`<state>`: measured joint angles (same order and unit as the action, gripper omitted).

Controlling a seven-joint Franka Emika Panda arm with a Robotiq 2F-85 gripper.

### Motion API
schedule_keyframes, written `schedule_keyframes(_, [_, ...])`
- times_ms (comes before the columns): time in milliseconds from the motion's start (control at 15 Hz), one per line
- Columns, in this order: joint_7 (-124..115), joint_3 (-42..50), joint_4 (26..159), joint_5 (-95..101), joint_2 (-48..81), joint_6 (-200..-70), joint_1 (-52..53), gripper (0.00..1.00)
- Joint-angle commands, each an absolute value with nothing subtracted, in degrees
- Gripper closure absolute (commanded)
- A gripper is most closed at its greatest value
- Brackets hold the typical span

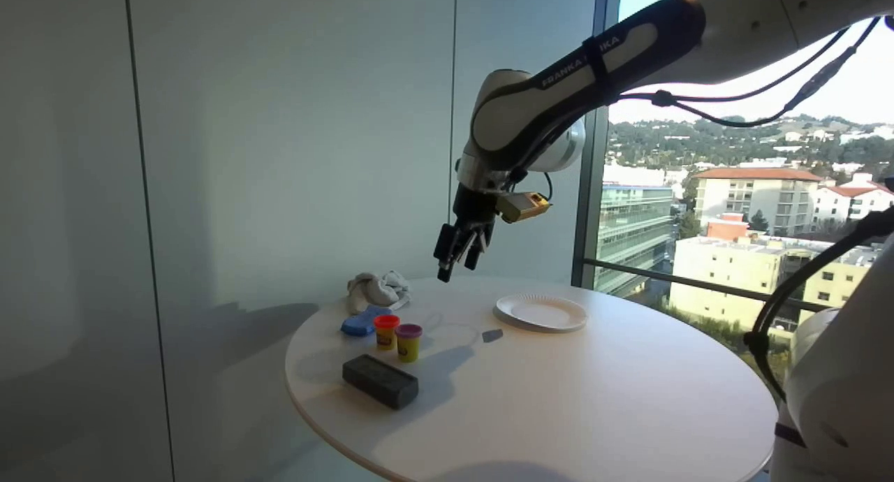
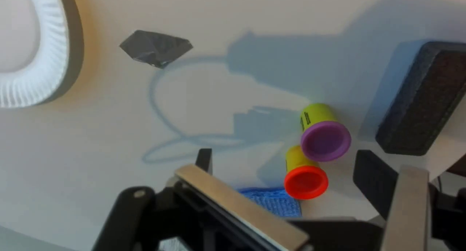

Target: Put the yellow containers on the white plate.

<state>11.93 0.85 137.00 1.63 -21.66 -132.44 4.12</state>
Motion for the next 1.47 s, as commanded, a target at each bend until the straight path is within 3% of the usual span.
schedule_keyframes(0, [22.7,2.6,130.9,-5.3,-15.3,-132.6,8.7,0.00])
schedule_keyframes(667, [30.0,-0.4,120.6,-4.7,3.1,-129.8,5.9,0.00])
schedule_keyframes(1400, [34.8,-3.2,118.2,-11.2,4.6,-126.9,3.2,0.00])
